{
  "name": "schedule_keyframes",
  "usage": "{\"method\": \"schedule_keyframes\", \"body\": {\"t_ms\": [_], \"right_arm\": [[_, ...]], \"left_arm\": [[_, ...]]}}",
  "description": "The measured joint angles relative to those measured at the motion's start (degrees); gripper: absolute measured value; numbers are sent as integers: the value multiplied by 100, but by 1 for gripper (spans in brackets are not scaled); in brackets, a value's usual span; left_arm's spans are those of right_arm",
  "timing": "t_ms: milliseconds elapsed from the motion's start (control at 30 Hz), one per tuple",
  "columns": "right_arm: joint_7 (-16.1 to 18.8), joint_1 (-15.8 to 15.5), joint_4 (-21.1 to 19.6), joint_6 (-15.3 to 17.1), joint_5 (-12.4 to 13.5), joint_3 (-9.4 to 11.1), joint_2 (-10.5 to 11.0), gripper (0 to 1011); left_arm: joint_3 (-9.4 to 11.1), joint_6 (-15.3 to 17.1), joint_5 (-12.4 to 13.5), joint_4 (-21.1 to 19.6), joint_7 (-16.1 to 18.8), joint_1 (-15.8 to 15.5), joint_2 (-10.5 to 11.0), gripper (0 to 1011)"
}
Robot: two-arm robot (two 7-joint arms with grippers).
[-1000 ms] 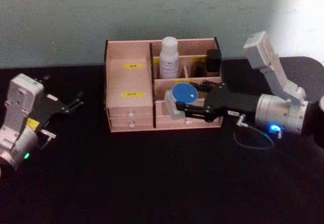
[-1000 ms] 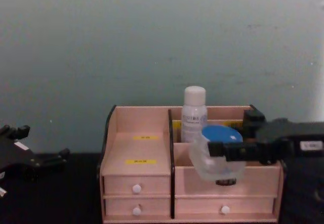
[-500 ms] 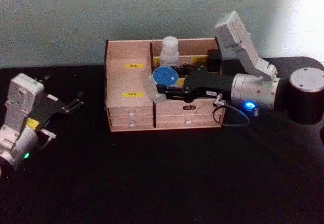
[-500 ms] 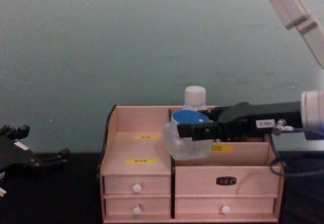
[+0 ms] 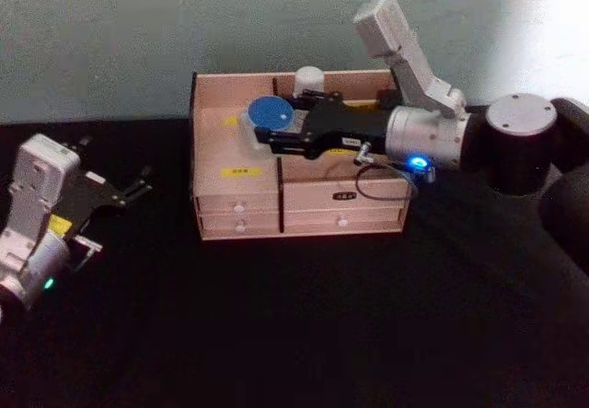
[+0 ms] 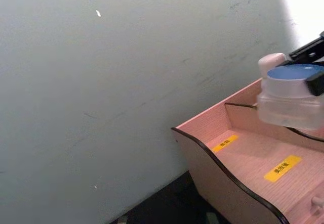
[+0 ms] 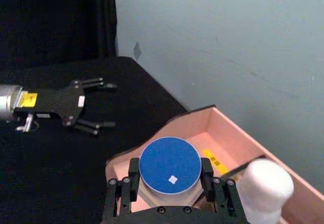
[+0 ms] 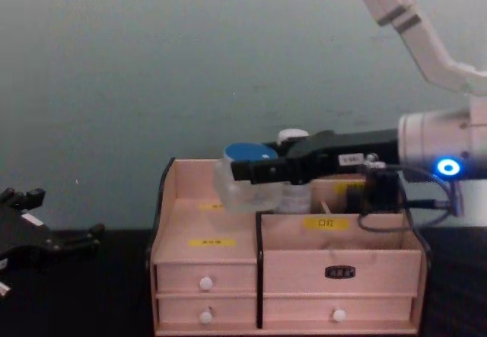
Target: Pick up the facial cleanser and watermelon frost from the table and place them into the tiered storage box.
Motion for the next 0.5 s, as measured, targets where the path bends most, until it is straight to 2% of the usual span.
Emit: {"method": "schedule_keyframes", "body": {"t_ms": [500], "right_arm": [[-15, 428, 997, -87, -178, -129, -691, 722]], "left_arm": [[0, 0, 0, 0, 0, 0, 0, 1001]]}}
